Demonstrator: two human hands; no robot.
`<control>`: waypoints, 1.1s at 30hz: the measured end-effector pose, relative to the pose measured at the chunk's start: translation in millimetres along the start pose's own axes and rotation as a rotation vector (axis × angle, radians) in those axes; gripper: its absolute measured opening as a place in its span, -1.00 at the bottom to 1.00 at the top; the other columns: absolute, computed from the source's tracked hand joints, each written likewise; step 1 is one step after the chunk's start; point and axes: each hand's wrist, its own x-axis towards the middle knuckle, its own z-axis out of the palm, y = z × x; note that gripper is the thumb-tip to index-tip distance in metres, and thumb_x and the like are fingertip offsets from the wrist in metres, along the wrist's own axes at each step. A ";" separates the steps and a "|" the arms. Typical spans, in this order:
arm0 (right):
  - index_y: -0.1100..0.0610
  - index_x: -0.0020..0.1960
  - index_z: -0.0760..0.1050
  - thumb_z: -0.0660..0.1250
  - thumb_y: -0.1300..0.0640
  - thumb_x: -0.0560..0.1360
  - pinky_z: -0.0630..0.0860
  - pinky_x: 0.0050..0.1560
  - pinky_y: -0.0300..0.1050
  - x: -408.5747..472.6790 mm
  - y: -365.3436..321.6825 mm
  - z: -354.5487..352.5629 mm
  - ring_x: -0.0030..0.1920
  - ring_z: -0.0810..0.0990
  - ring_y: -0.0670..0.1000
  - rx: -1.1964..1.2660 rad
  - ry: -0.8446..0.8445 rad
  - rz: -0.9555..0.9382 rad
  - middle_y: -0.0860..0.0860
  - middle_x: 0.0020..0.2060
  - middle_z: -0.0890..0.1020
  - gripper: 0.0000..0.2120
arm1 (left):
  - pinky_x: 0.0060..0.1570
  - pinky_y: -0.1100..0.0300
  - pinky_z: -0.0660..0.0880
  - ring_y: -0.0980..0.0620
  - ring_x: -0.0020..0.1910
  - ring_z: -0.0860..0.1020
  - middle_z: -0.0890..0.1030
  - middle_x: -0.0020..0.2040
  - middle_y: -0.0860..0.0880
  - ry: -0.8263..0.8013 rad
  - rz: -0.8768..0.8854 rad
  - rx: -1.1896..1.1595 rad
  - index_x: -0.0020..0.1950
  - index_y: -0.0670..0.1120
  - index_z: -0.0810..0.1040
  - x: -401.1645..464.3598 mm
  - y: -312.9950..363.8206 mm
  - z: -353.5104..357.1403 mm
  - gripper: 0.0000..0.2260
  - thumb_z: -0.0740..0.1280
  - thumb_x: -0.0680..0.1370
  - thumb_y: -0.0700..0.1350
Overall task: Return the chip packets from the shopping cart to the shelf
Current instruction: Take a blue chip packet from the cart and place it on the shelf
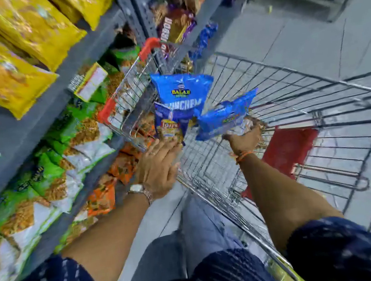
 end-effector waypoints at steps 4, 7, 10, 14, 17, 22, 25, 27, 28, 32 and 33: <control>0.31 0.48 0.24 0.64 0.30 0.15 0.40 0.25 -0.26 106.7 19.6 6.5 0.35 0.49 0.14 -0.048 0.047 -0.392 0.26 0.41 0.44 -0.01 | 0.31 0.00 0.39 -0.18 0.21 0.64 0.70 0.20 -0.10 0.091 0.048 0.007 0.16 -0.09 0.71 4.8 -10.2 10.0 -0.55 0.05 0.63 0.00; 0.42 0.35 0.28 0.69 0.04 -0.04 0.60 0.16 -0.14 177.5 48.2 2.4 0.15 0.65 -0.12 0.099 -0.177 -0.452 0.22 0.24 0.60 0.12 | 0.27 0.04 0.41 -0.16 0.10 0.67 0.73 0.09 -0.07 0.230 0.102 -0.012 0.04 -0.08 0.74 5.1 -9.3 15.6 -0.49 -0.02 0.66 0.02; 0.36 0.23 0.38 0.70 0.08 0.01 0.62 -0.02 -0.28 175.3 29.1 2.0 -0.03 0.67 -0.27 0.107 -0.260 -0.498 -0.13 -0.01 0.71 -0.08 | 0.21 0.04 0.45 -0.14 0.04 0.68 0.74 0.02 -0.06 0.323 0.122 -0.020 -0.02 -0.08 0.75 6.2 -10.2 17.6 -0.47 -0.02 0.66 0.02; 0.39 0.18 0.52 0.74 0.10 0.07 0.67 0.05 0.21 182.4 40.0 1.7 0.04 0.73 0.17 0.029 -0.171 -0.403 0.27 0.08 0.69 -0.21 | 0.20 0.06 0.46 -0.12 0.05 0.68 0.75 -0.01 -0.03 0.374 0.119 -0.031 -0.05 -0.06 0.76 9.0 -13.5 24.9 -0.45 -0.03 0.67 0.05; 0.15 0.04 0.67 0.74 0.13 0.05 0.63 0.08 0.35 185.9 40.2 1.3 0.09 0.71 0.28 0.067 -0.214 -0.318 0.23 0.08 0.72 -0.41 | 0.16 0.07 0.48 -0.13 0.05 0.70 0.76 -0.03 -0.02 0.390 0.101 0.009 -0.06 -0.04 0.77 9.8 -15.8 29.7 -0.51 0.03 0.62 0.02; 0.24 0.10 0.61 0.75 0.13 -0.02 0.61 0.12 0.34 175.1 26.3 11.4 0.15 0.65 0.36 0.163 -0.302 -0.248 0.31 0.15 0.67 -0.27 | 0.08 0.07 0.53 -0.11 0.00 0.70 0.75 -0.08 0.01 0.418 0.110 0.039 -0.11 -0.03 0.76 11.7 -15.2 26.9 -0.58 0.09 0.54 -0.01; 0.19 0.02 0.64 0.72 0.23 0.07 0.65 0.07 0.27 165.9 22.2 15.1 0.09 0.70 0.30 0.149 -0.268 -0.247 0.23 0.07 0.72 -0.45 | 0.04 0.09 0.51 -0.09 -0.09 0.69 0.73 -0.18 0.01 0.424 0.107 0.044 -0.22 -0.04 0.73 11.2 -13.6 25.7 -0.59 0.09 0.54 -0.03; 0.25 0.06 0.63 0.65 0.36 0.19 0.68 0.01 0.16 160.5 22.9 14.7 0.02 0.74 0.20 0.117 -0.243 -0.271 0.14 0.01 0.75 -0.54 | 0.00 0.07 0.50 -0.08 -0.17 0.66 0.70 -0.24 0.02 0.401 0.100 0.030 -0.27 -0.04 0.69 11.6 -12.7 25.8 -0.60 0.09 0.54 -0.03; 0.31 0.08 0.62 0.63 0.40 0.22 0.69 -0.05 0.08 154.9 22.1 14.9 -0.03 0.76 0.12 0.097 -0.231 -0.291 0.06 -0.05 0.77 -0.55 | -0.01 0.06 0.50 -0.07 -0.21 0.64 0.69 -0.25 0.02 0.375 0.095 0.018 -0.27 -0.04 0.67 10.3 -13.0 24.0 -0.61 0.09 0.55 -0.02; 0.40 0.10 0.60 0.60 0.42 0.26 0.67 -0.20 -0.15 114.0 1.2 9.9 -0.19 0.76 -0.07 0.060 -0.191 -0.395 -0.11 -0.20 0.76 -0.56 | 0.00 0.08 0.41 -0.05 -0.26 0.57 0.66 -0.27 0.03 0.162 0.060 0.098 -0.26 -0.02 0.64 5.9 -10.7 11.4 -0.65 0.13 0.55 0.02; 0.40 0.09 0.60 0.60 0.43 0.27 0.67 -0.21 -0.16 100.0 -8.2 8.2 -0.19 0.76 -0.07 0.063 -0.181 -0.418 -0.11 -0.18 0.76 -0.58 | 0.00 0.08 0.37 -0.03 -0.25 0.57 0.67 -0.26 0.03 0.106 0.047 0.131 -0.25 -0.02 0.66 3.9 -8.4 7.0 -0.64 0.13 0.56 0.03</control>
